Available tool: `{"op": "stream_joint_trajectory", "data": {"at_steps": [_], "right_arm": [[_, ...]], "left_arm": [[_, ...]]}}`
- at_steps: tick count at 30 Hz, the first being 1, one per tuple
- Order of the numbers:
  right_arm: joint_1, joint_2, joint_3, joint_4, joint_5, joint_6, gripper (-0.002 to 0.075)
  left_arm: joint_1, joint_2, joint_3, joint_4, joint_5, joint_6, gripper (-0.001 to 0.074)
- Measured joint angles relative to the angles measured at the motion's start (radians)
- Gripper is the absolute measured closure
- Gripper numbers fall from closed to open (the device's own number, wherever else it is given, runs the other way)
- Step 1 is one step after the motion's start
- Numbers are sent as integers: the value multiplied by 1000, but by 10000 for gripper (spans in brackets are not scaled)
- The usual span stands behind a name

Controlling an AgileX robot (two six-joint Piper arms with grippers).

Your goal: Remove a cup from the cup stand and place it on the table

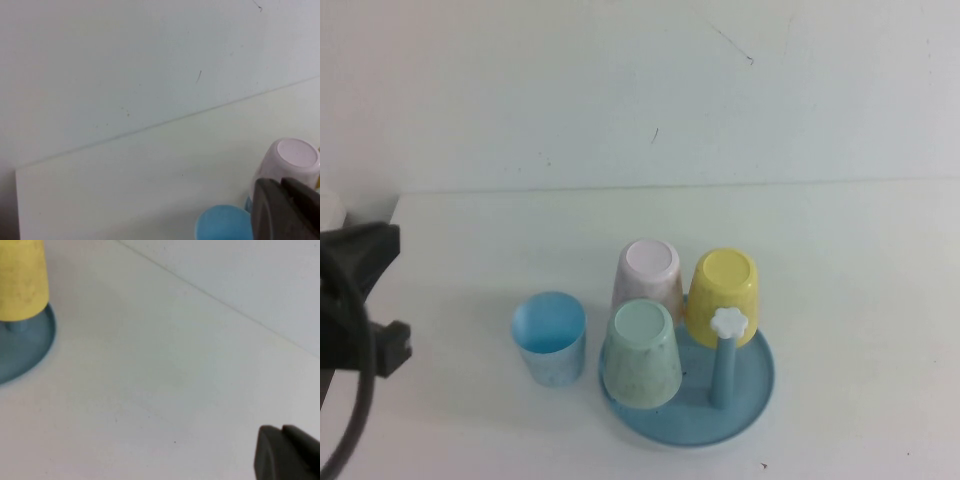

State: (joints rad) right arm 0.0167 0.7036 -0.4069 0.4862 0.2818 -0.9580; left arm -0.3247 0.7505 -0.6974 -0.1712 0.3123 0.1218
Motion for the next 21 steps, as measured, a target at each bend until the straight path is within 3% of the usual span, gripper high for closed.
{"op": "stream_joint_trajectory", "data": {"at_steps": [7,21], "right_arm": [[0,0,24,20,-45,-2,726],[0,0,24,23,-35,-2,727]], "left_arm": [[0,-105,87,1,-20,5,736],[0,-108,88,-7,-16,7,736]]}}
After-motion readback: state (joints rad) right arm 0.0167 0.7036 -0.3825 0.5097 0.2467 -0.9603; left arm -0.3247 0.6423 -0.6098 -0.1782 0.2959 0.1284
